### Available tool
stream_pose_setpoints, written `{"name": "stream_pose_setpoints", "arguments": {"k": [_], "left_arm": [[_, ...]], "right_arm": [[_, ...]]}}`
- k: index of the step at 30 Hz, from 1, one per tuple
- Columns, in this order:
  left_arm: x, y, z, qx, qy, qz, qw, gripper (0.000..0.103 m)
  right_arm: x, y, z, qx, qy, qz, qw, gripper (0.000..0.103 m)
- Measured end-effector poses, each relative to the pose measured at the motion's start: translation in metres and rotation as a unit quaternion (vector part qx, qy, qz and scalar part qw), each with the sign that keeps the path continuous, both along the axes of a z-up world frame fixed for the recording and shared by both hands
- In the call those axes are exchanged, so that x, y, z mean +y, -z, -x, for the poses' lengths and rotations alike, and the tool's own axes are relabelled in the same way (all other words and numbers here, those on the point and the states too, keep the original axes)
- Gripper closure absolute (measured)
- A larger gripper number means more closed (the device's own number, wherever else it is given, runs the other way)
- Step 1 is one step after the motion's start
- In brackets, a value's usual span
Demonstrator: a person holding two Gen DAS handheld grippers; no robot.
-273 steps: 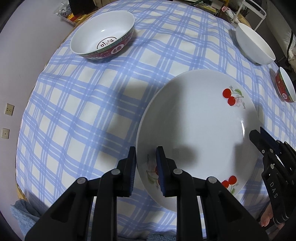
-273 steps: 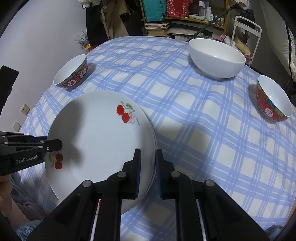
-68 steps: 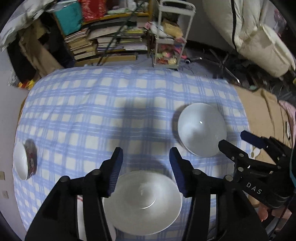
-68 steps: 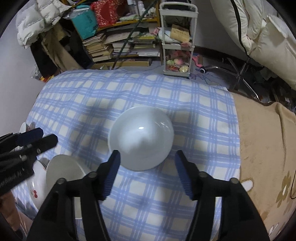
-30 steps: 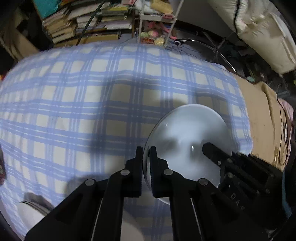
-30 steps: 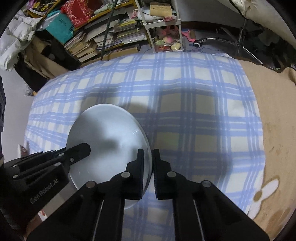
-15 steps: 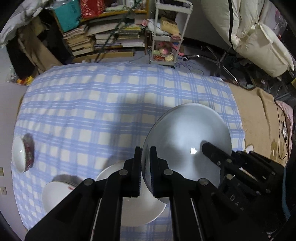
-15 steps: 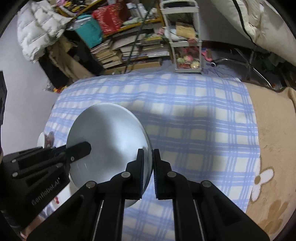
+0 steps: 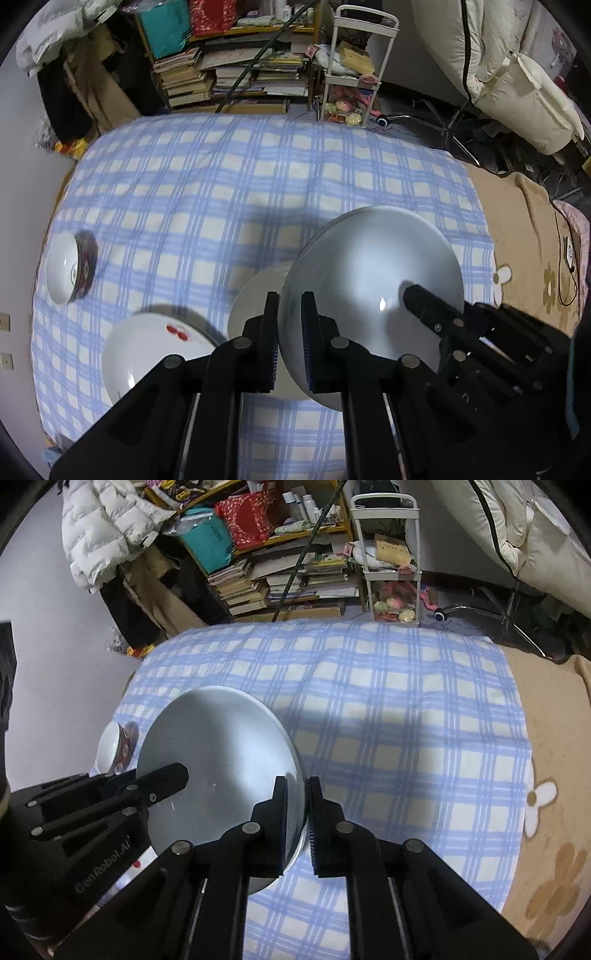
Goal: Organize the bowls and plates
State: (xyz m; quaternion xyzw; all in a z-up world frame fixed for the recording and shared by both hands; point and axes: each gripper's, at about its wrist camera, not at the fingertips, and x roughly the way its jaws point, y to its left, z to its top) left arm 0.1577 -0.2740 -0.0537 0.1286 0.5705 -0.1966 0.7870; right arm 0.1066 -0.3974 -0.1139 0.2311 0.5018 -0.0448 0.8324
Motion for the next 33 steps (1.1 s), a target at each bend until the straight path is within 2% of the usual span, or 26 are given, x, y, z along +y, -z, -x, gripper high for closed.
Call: {"name": "stream_pose_setpoints", "arguments": {"k": [4, 10, 16, 23, 28, 33], "left_arm": [[0.015, 0.009, 0.006, 0.005, -0.012, 0.003, 0.9999, 0.093], [0.031, 0.022, 0.013, 0.01, -0.016, -0.002, 0.9998, 0.093], [0.038, 0.028, 0.013, 0.008, -0.012, -0.004, 0.9999, 0.093], [0.041, 0.043, 0.007, 0.026, -0.012, -0.001, 0.9996, 0.093], [0.041, 0.061, 0.003, 0.041, -0.015, -0.017, 0.9989, 0.093], [0.038, 0.069, 0.001, 0.035, -0.01, -0.032, 0.9988, 0.093]], "right_arm": [[0.012, 0.011, 0.007, -0.004, -0.002, -0.013, 1.0, 0.09], [0.032, 0.021, 0.009, 0.003, -0.011, -0.006, 1.0, 0.091], [0.038, 0.03, 0.005, 0.009, -0.015, -0.013, 1.0, 0.09], [0.039, 0.042, 0.0, 0.015, -0.023, -0.008, 1.0, 0.091], [0.042, 0.057, -0.006, 0.028, -0.027, -0.012, 0.999, 0.091], [0.046, 0.069, -0.011, 0.041, -0.039, 0.006, 0.998, 0.091]]}}
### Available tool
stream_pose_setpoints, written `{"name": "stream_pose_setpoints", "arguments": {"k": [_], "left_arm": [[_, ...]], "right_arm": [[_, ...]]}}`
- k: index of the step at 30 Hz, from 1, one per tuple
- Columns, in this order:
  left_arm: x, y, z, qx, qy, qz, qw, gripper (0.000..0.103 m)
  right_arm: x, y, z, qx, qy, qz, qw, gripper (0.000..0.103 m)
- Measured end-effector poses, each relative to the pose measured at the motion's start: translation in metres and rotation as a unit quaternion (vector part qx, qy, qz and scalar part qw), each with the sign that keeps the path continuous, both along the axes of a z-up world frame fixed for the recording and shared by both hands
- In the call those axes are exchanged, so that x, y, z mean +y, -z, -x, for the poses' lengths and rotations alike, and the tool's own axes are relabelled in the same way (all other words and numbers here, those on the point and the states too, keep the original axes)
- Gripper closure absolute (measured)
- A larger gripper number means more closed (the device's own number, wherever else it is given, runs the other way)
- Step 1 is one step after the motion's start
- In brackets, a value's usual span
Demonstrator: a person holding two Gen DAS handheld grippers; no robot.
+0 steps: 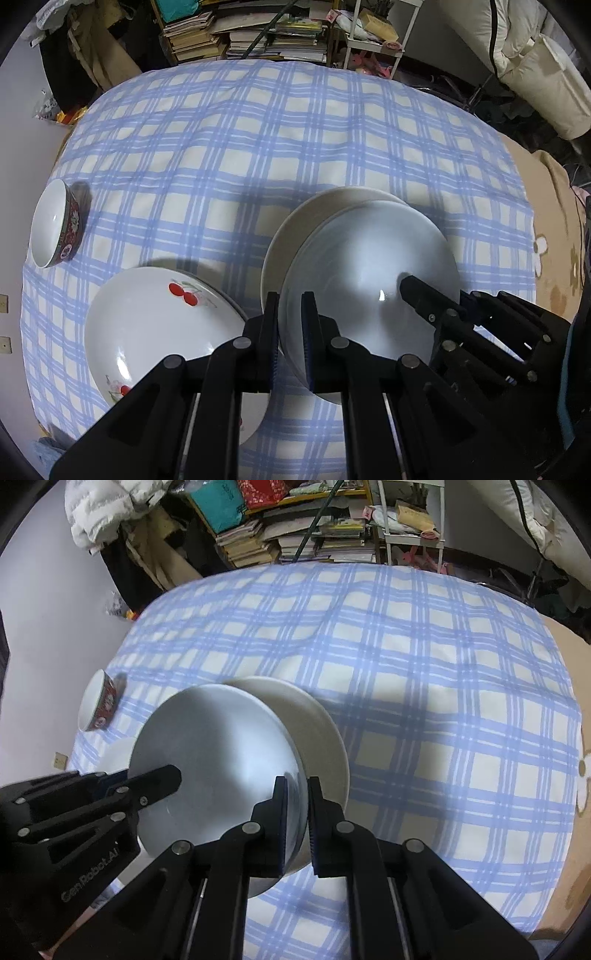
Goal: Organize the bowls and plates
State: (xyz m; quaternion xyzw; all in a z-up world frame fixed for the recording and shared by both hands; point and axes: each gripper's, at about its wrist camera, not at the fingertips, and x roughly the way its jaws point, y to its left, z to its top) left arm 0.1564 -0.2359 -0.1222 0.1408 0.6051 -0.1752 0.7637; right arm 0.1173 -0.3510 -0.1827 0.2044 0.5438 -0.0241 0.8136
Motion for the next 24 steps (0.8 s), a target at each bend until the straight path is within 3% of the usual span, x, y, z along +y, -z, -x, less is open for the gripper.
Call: {"name": "stream_pose_setpoints", "arguments": {"k": [10, 20, 24], "left_arm": [[0.006, 0.018, -0.01, 0.041, -0.023, 0.013, 0.9988, 0.093], [-0.004, 0.016, -0.007, 0.021, -0.009, -0.034, 0.9992, 0.092], [-0.001, 0.013, -0.009, 0.027, -0.018, -0.025, 0.9991, 0.092]], "right_arm": [[0.0, 0.006, -0.005, -0.003, -0.026, 0.018, 0.999, 0.091], [-0.009, 0.004, -0.004, -0.004, -0.022, 0.009, 1.0, 0.091], [-0.017, -0.002, -0.002, -0.01, -0.015, 0.0, 1.0, 0.091]]}}
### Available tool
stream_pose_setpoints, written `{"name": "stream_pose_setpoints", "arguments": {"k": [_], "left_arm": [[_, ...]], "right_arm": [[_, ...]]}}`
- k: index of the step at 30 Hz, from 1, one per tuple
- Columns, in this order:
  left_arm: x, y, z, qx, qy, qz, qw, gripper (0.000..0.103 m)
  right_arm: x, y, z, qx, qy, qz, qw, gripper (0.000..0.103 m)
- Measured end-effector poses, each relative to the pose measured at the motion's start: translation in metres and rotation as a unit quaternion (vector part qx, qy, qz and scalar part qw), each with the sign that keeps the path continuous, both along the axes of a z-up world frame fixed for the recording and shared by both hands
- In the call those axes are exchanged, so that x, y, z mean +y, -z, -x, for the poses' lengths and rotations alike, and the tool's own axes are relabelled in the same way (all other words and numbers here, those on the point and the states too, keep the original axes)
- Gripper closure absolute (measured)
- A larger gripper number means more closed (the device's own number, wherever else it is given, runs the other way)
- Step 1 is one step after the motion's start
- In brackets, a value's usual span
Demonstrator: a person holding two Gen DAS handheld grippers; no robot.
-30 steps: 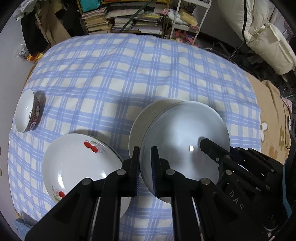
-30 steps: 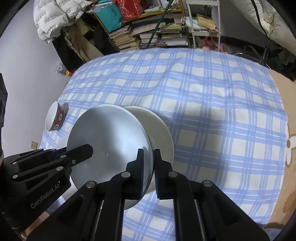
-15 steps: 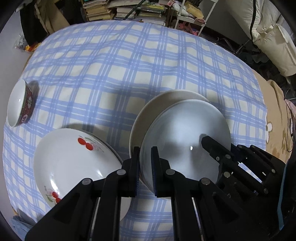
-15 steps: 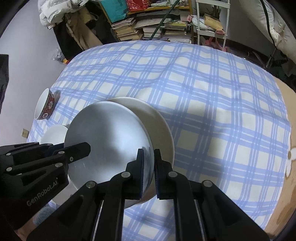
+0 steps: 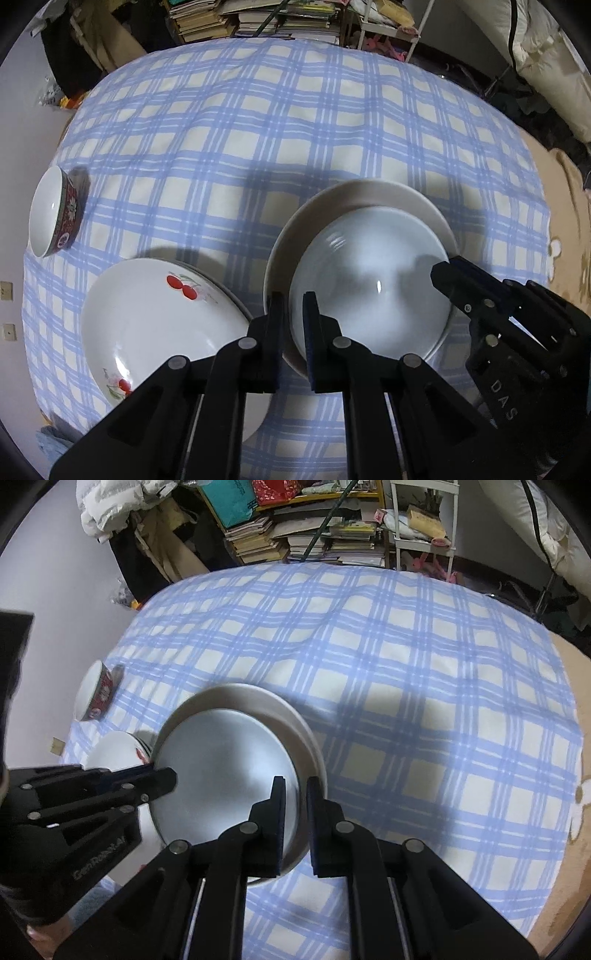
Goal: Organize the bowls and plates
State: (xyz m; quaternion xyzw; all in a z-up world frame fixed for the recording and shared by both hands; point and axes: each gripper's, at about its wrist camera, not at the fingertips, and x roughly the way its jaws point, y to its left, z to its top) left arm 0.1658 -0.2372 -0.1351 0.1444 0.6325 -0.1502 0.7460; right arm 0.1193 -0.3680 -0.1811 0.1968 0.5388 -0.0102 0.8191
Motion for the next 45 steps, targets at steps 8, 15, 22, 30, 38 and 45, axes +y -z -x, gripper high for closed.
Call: {"name": "stream_pose_setpoints", "arguments": {"k": [8, 15, 22, 30, 38, 45], "left_arm": [[0.005, -0.018, 0.007, -0.032, 0.002, -0.009, 0.9995, 0.091], [0.03, -0.038, 0.005, -0.034, -0.011, 0.004, 0.9994, 0.087], [0.082, -0.061, -0.002, -0.05, -0.042, 0.001, 0.9979, 0.081], [0.163, -0.08, -0.018, -0.08, -0.091, -0.003, 0.9926, 0.052], [0.226, -0.088, -0.036, -0.1, -0.151, -0.002, 0.9835, 0.027], [0.256, -0.085, -0.058, -0.113, -0.169, -0.01, 0.9791, 0.021]], "right_arm": [[-0.004, -0.01, 0.008, -0.002, 0.008, -0.007, 1.0, 0.09], [0.004, -0.023, 0.01, -0.012, 0.007, -0.015, 1.0, 0.081], [0.036, -0.045, -0.004, -0.031, -0.018, 0.0, 0.999, 0.055], [0.092, -0.067, -0.034, -0.048, -0.04, 0.039, 0.997, 0.016], [0.135, -0.077, -0.067, -0.079, -0.048, 0.019, 0.996, 0.01], [0.166, -0.07, -0.1, -0.07, -0.065, 0.007, 0.995, 0.009]]}}
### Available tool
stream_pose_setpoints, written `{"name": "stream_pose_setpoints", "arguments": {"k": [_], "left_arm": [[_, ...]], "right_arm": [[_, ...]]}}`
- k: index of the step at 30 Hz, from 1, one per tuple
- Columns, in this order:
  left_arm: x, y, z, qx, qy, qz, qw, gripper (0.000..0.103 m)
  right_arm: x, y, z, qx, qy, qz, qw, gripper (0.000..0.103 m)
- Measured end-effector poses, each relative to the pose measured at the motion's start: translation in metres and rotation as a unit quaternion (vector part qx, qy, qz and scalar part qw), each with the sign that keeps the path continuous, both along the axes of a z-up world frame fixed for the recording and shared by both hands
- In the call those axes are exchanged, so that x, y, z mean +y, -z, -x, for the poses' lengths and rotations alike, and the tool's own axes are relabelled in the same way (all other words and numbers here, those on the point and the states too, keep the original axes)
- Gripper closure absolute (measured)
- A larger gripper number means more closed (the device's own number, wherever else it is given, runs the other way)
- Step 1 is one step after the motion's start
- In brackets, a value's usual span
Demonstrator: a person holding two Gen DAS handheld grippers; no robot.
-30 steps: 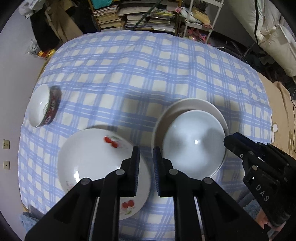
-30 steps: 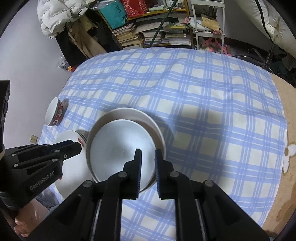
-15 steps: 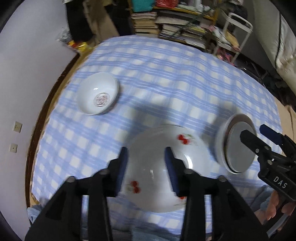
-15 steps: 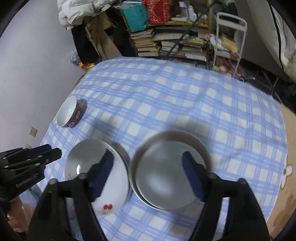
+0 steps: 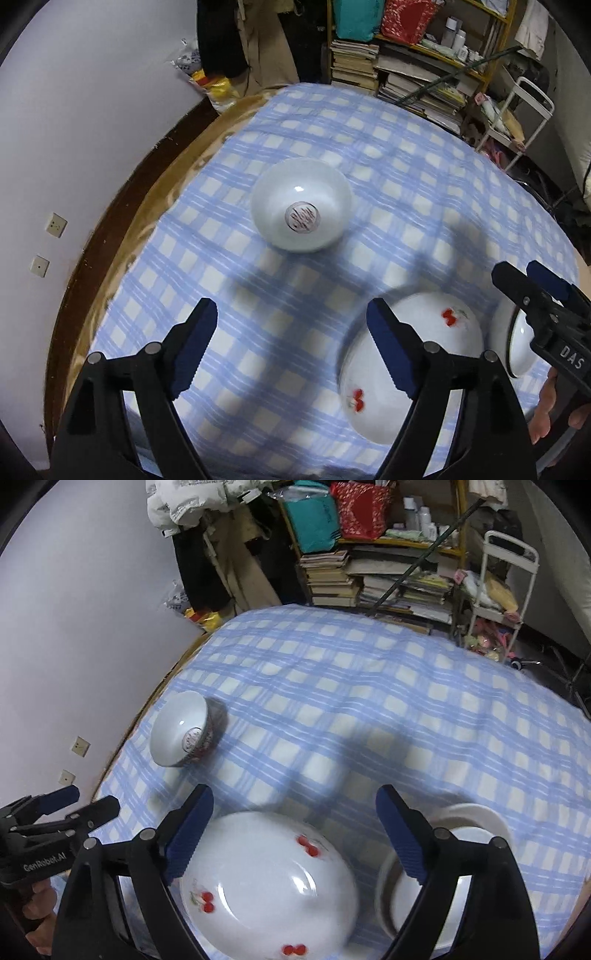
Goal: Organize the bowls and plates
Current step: 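Open both tools and move them toward a bowl with a red stamp, then grip the rim of the red-stamped white bowl with both tools and lift it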
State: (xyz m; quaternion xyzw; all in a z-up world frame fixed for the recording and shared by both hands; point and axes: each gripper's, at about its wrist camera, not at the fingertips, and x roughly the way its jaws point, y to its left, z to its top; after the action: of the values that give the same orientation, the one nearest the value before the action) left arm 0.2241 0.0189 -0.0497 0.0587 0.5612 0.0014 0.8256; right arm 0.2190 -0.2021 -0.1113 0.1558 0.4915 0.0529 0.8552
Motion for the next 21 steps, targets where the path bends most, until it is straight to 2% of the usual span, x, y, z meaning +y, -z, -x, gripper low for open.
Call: {"name": "stream_pose_setpoints", "arguments": {"k": [3, 6, 10, 18, 21], "left_arm": [[0.015, -0.003, -0.013, -0.025, -0.024, 0.001, 0.9994, 0.021], [0.028, -0.002, -0.026, -0.031, -0.045, 0.011, 0.9985, 0.021], [0.042, 0.0, -0.041, -0.057, -0.072, -0.015, 0.9956, 0.021], [0.049, 0.03, -0.068, -0.049, -0.049, -0.008, 0.9976, 0.021], [0.049, 0.041, -0.079, -0.039, -0.042, 0.005, 0.9983, 0.021]], "right_arm": [[0.011, 0.001, -0.012, -0.002, -0.01, 0.008, 1.0, 0.009], [0.019, 0.002, -0.024, -0.002, -0.021, 0.013, 1.0, 0.009], [0.028, 0.005, -0.043, -0.004, -0.023, 0.007, 1.0, 0.009], [0.059, 0.026, -0.084, 0.017, -0.058, 0.019, 0.998, 0.009], [0.074, 0.033, -0.095, 0.019, -0.076, 0.043, 0.996, 0.009]]}}
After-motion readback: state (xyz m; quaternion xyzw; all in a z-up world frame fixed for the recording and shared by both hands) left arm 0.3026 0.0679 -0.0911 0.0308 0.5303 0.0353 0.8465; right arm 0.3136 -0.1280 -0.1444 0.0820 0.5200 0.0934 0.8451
